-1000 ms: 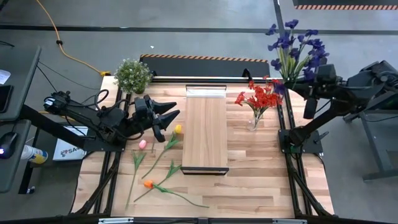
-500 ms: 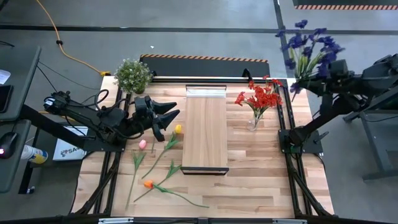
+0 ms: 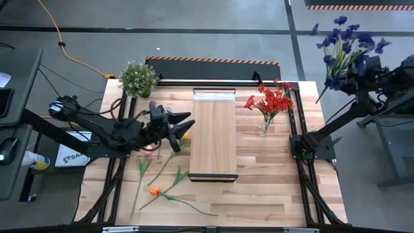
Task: Pick and place flowers into a vace then onto a shelf
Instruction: Put the violet flowers into the right transparent vase
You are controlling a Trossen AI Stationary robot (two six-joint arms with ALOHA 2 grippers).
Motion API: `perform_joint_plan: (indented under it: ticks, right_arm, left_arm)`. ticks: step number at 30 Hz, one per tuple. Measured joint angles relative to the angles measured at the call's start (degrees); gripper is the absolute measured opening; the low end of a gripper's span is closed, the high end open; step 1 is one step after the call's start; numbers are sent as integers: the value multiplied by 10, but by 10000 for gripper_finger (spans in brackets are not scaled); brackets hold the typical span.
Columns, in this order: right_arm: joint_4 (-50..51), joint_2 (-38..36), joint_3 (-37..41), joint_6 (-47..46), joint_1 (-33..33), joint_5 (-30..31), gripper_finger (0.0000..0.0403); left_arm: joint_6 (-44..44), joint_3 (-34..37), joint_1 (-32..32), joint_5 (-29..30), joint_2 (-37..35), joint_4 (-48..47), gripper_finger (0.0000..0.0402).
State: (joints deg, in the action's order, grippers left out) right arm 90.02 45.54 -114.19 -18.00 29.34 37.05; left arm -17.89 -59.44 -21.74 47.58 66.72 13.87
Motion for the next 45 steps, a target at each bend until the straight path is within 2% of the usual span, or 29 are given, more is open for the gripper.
perform_joint_plan:
  ticks: [5, 14, 23, 29, 32, 39, 45]
  right_arm:
    - [-8, -59, 77, -1, -2, -6, 0]
    - [-87, -170, 246, -1, -2, -43, 0]
    - [-253, -268, 452, 16, -2, -64, 0]
    - [-422, -302, 577, 79, -2, -62, 0]
    - [-498, -304, 632, 108, -2, -40, 0]
    - [-676, -297, 755, 196, -2, 71, 0]
    - [-702, -297, 803, 196, -2, 175, 0]
  left_arm:
    - [-4, 0, 0, 28, 12, -2, 211]
    - [-4, 0, 0, 62, 13, 0, 211]
    - [-3, 0, 0, 76, 12, -1, 211]
    - [0, 0, 0, 77, 12, -4, 211]
    - [0, 0, 0, 77, 12, -4, 211]
    - [0, 0, 0, 77, 12, -7, 211]
    - [0, 0, 0, 73, 12, -7, 211]
